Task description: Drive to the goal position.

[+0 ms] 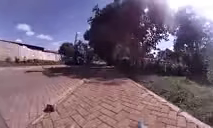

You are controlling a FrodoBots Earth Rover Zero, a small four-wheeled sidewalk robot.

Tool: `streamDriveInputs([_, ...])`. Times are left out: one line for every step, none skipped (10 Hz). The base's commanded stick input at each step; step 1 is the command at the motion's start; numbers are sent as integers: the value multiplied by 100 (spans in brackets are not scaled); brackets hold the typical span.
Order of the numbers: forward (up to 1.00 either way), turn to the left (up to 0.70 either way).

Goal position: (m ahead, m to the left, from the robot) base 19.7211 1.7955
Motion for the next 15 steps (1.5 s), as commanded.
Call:
streamDriveInputs([100, 0])
streamDriveInputs([100, 0])
streamDriveInputs([100, -1])
streamDriveInputs([100, -3])
streamDriveInputs([100, -13])
streamDriveInputs([100, -33])
streamDriveInputs([100, -16])
streamDriveInputs([100, 0])
streamDriveInputs([100, 0])
streamDriveInputs([100, 0])
streamDriveInputs([100, 0])
streamDriveInputs([100, 0])
streamDriveInputs([100, 0])
streamDriveInputs([100, 0])
streamDriveInputs([100, 0])
